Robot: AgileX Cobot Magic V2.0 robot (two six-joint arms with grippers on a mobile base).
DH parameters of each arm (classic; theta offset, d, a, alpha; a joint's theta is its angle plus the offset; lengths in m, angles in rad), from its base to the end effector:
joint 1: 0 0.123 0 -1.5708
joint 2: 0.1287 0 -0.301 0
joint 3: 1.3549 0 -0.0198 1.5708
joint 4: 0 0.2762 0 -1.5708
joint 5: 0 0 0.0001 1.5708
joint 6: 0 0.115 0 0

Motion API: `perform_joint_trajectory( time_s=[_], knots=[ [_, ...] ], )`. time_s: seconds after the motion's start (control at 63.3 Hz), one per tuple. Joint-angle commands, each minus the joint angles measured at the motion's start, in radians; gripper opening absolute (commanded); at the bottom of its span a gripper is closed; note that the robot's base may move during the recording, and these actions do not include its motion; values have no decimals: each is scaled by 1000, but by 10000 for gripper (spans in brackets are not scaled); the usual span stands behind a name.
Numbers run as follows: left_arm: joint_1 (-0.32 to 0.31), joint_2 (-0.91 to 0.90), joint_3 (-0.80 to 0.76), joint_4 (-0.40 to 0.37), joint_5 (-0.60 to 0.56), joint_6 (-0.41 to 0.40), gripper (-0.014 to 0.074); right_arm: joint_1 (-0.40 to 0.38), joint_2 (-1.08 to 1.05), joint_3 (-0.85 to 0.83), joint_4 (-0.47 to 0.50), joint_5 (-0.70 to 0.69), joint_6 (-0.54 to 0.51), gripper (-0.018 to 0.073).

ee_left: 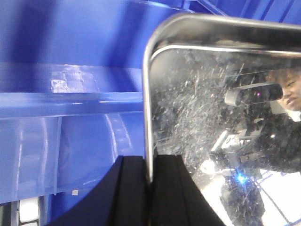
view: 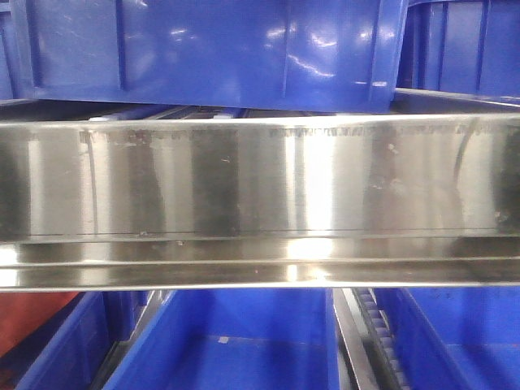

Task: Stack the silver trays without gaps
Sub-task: 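Hold the lifted tray steady in both grippers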

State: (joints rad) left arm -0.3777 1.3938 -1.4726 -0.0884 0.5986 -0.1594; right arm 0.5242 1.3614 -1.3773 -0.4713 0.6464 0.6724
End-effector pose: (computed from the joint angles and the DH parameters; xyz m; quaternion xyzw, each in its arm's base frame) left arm 0.3315 -0.1377 0.4408 0.0744 0.8384 -0.1820 0.5083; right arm 0.3153 0.1459 0.4191 -0.0303 0.8514 0.0923 0.5154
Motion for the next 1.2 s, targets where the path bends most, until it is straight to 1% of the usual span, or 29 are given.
perform_joint_trajectory(
  time_s=[0.0,0.347,0.774,1.184],
  knots=[
    [4,-22,-16,7,-51,-1,-16,-4,-7,-8,-42,0,-19,-77],
    [4,-22,-16,7,-51,-1,-16,-4,-7,-8,-42,-15,-19,-77],
    [4,-22,-16,7,-51,-1,-16,-4,-7,-8,-42,-114,-19,-77],
    [4,-22,-16,7,-51,-1,-16,-4,-7,-8,-42,-116,-19,-77]
  ],
)
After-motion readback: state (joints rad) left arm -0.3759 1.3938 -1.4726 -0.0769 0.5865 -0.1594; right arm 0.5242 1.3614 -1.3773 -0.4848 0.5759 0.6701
